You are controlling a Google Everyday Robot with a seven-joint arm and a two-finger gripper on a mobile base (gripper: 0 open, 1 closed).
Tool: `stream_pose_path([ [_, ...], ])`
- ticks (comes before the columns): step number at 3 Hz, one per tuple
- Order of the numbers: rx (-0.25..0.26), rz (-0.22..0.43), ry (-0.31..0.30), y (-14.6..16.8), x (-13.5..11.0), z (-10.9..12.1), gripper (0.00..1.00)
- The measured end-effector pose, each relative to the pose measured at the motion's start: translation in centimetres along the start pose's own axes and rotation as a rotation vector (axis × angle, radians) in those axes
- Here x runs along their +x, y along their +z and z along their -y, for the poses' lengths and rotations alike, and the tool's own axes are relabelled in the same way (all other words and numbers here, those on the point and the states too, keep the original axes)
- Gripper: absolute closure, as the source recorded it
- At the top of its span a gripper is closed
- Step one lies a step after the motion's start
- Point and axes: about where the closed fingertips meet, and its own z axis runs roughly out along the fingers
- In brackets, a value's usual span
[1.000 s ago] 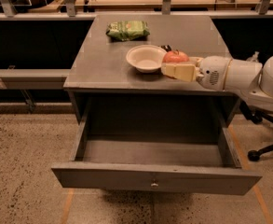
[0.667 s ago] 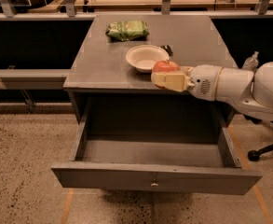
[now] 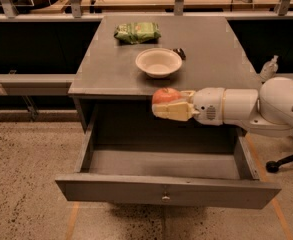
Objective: Place apple into top drawer
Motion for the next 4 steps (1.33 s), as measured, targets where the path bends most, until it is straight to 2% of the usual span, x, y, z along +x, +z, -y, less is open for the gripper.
stream_pose_path([
  [1, -0.111, -0.092, -0.122, 2.4, 4.9, -1.4, 1.00],
  [2, -0.116, -0.098, -0.156, 2.5, 5.1, -1.5, 1.00],
  [3, -0.108, -0.109, -0.158, 3.5, 5.7, -1.6, 1.00],
  [4, -0.120, -0.133, -0.180, 6.9, 8.8, -1.6, 1.00],
])
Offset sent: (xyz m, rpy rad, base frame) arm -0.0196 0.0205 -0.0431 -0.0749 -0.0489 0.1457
